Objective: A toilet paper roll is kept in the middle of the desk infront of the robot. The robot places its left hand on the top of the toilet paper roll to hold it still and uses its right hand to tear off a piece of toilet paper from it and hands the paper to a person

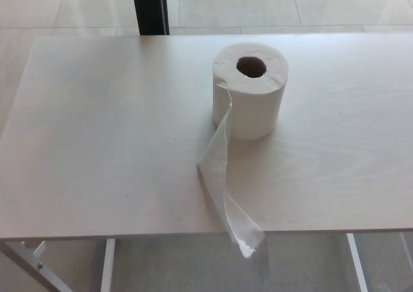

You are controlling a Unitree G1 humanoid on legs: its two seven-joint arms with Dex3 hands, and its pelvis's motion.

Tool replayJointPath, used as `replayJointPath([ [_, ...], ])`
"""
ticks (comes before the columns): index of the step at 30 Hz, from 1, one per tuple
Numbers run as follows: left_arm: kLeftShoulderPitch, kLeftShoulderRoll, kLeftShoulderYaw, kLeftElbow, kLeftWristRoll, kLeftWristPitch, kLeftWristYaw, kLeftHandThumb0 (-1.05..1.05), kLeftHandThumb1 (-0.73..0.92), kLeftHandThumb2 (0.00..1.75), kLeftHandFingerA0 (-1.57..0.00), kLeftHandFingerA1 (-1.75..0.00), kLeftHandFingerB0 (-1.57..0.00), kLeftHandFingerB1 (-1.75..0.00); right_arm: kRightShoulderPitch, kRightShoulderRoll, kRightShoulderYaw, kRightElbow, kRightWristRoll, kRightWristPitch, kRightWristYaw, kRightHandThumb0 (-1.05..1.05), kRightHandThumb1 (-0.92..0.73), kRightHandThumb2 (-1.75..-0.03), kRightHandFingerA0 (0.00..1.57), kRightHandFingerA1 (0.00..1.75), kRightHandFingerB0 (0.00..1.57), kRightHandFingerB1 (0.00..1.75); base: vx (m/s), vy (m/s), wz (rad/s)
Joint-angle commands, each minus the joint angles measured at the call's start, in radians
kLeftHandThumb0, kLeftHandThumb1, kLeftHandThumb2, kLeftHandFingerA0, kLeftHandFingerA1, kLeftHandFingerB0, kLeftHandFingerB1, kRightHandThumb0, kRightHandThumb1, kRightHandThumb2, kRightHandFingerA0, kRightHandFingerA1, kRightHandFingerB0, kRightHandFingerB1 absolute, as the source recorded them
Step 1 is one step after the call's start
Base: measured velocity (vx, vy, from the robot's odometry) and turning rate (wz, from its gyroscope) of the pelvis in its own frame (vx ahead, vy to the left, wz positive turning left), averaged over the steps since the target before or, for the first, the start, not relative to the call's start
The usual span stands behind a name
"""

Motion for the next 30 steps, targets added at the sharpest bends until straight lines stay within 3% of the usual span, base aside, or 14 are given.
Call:
replayJointPath([
  [1,-0.075,-0.147,0.403,0.534,-0.505,0.262,0.153,-0.52,0.65,0.8,0.0,-0.25,0.0,-0.07,0.005,-0.156,-0.09,0.487,0.113,-0.224,-0.007,-0.47,-0.73,-0.62,0.78,0.63,0.69,0.49,0.0,0.0,0.0],
  [4,-0.165,-0.071,0.429,0.652,-0.532,0.327,0.074,-0.53,0.68,0.83,0.0,-0.21,0.0,-0.03,-0.071,-0.207,-0.069,0.5,0.11,-0.115,-0.004,-0.47,-0.73,-0.62,0.77,0.63,0.68,0.49,0.0,0.0,0.0],
  [5,-0.169,-0.07,0.411,0.578,-0.548,0.48,-0.068,-0.52,0.83,0.65,0.0,-0.27,0.0,-0.09,-0.102,-0.237,-0.06,0.408,0.111,0.049,0.005,-0.44,-0.75,-0.62,0.67,0.63,0.64,0.51,0.0,0.0,0.0],
  [7,-0.151,-0.072,0.39,0.547,-0.53,0.519,-0.127,-0.5,0.83,0.65,0.0,-0.25,0.0,-0.17,-0.103,-0.226,-0.07,0.376,0.124,0.064,-0.015,-0.44,-0.75,-0.62,0.7,0.7,0.64,0.54,0.0,0.0,0.0],
  [8,-0.135,-0.093,0.379,0.523,-0.539,0.517,-0.176,-0.44,0.81,0.64,0.0,-0.51,0.0,-0.34,-0.105,-0.205,-0.09,0.348,0.14,0.061,-0.051,-0.44,-0.74,-0.62,0.74,0.74,0.65,0.56,0.0,0.0,0.0],
  [9,-0.134,-0.099,0.379,0.521,-0.546,0.512,-0.191,-0.44,0.81,0.64,0.0,-0.51,0.0,-0.34,-0.108,-0.2,-0.095,0.343,0.145,0.058,-0.062,-0.44,-0.74,-0.62,0.74,0.74,0.65,0.56,0.0,0.0,0.0],
  [10,-0.166,-0.079,0.319,0.702,-0.485,0.376,-0.248,-0.42,0.7,0.73,-0.04,-0.61,-0.05,-0.5,-0.143,-0.167,-0.128,0.368,0.177,-0.006,-0.116,-0.48,-0.71,-0.61,0.86,0.84,0.71,0.59,0.0,0.0,0.0],
  [11,-0.205,-0.049,0.256,0.85,-0.402,0.345,-0.279,-0.47,0.7,0.77,-0.11,-0.54,-0.1,-0.45,-0.179,-0.164,-0.142,0.46,0.205,-0.072,-0.074,-0.46,-0.56,-0.96,0.82,0.81,0.64,0.67,0.0,0.0,0.0],
  [12,-0.209,-0.042,0.25,0.873,-0.394,0.338,-0.284,-0.47,0.7,0.77,-0.11,-0.54,-0.1,-0.45,-0.181,-0.163,-0.145,0.474,0.208,-0.082,-0.068,-0.46,-0.56,-0.96,0.82,0.81,0.64,0.67,0.0,0.0,0.0],
  [13,-0.179,-0.039,0.2,0.878,-0.351,0.297,-0.327,-0.43,0.76,0.62,-0.25,-0.52,-0.33,-0.42,-0.17,-0.166,-0.138,0.483,0.202,-0.107,-0.049,-0.45,-0.57,-0.96,0.84,0.8,0.59,0.64,0.0,0.0,0.0],
  [14,-0.104,-0.027,0.1,0.832,-0.278,0.226,-0.431,-0.48,0.73,0.61,-0.44,-0.5,-0.51,-0.44,-0.158,-0.165,-0.117,0.5,0.18,-0.158,-0.029,-0.47,-0.67,-0.6,0.83,0.65,0.69,0.48,0.0,0.0,0.0],
  [17,-0.083,-0.009,0.018,0.85,-0.218,0.186,-0.439,-0.49,0.69,0.61,-0.64,-0.49,-0.57,-0.44,-0.153,-0.166,-0.092,0.509,0.165,-0.191,-0.015,-0.44,-0.67,-0.6,0.83,0.63,0.71,0.49,0.0,0.0,0.0],
  [24,-0.093,0.04,-0.093,0.96,-0.175,0.147,-0.329,-0.44,0.76,0.62,-0.65,-0.47,-0.59,-0.44,-0.154,-0.165,-0.082,0.591,0.177,-0.211,0.024,-0.43,-0.65,-0.59,0.87,0.64,0.71,0.5,0.0,0.0,0.0],
  [30,-0.063,0.07,-0.125,0.98,-0.269,0.107,-0.364,-0.47,0.73,0.62,-0.65,-0.5,-0.6,-0.46,-0.132,-0.167,-0.033,0.636,0.175,-0.254,0.026,-0.41,-0.66,-0.6,0.79,0.6,0.64,0.49,0.0,0.0,0.0],
])
